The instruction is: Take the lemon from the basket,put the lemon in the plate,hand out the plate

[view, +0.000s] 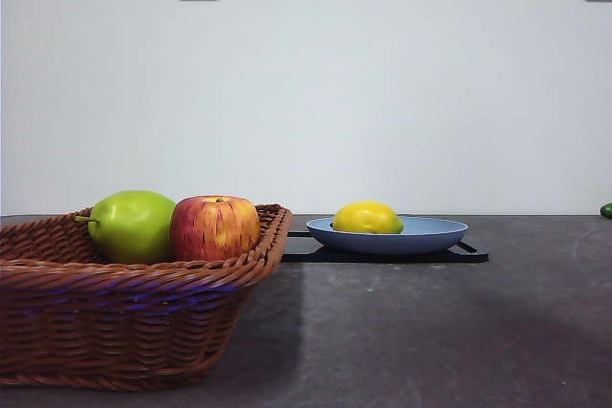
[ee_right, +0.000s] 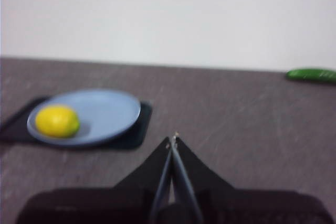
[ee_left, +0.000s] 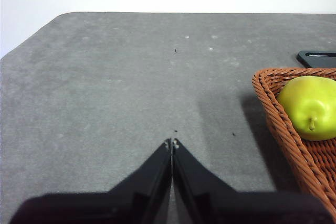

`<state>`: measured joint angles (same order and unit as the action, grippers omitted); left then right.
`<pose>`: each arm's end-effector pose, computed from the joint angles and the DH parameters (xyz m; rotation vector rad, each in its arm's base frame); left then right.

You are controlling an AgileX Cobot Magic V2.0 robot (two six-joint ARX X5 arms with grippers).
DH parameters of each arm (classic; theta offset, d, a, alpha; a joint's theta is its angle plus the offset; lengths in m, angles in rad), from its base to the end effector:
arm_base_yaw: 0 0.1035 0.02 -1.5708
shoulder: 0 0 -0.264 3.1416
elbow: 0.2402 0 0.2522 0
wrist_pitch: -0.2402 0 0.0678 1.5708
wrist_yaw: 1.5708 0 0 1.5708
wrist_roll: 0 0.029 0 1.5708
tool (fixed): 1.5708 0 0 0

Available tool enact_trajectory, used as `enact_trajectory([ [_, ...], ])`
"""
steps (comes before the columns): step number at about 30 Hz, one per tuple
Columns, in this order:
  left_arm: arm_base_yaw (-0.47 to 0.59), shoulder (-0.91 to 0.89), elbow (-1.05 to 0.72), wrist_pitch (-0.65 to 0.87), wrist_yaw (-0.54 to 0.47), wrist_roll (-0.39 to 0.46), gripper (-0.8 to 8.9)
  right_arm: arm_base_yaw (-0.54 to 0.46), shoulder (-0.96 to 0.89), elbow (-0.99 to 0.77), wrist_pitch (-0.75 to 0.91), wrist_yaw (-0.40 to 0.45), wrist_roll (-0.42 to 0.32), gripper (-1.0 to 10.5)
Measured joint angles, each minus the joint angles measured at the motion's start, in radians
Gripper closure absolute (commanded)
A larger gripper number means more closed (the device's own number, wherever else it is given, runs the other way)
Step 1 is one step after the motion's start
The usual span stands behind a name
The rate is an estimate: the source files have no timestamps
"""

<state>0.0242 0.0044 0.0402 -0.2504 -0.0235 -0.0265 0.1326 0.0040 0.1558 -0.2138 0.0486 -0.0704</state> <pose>0.0932 0.0029 0.1528 -0.0265 0.2140 0.0504 0.0851 0.0099 0.1949 -0.0759 0.0588 0.0861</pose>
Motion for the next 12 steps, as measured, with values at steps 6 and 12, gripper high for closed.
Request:
enact_trajectory([
  [6, 0.0, 0.0, 0.0, 0.0, 0.0, 0.0, 8.05, -0.042, 0.0, -0.076, 0.007, -0.021, -0.002, 9.4],
  [12, 0.0, 0.0, 0.0, 0.0, 0.0, 0.0, 8.05, -0.054, 0.001, -0.135, 0.029, -0.023, 0.003, 9.4],
])
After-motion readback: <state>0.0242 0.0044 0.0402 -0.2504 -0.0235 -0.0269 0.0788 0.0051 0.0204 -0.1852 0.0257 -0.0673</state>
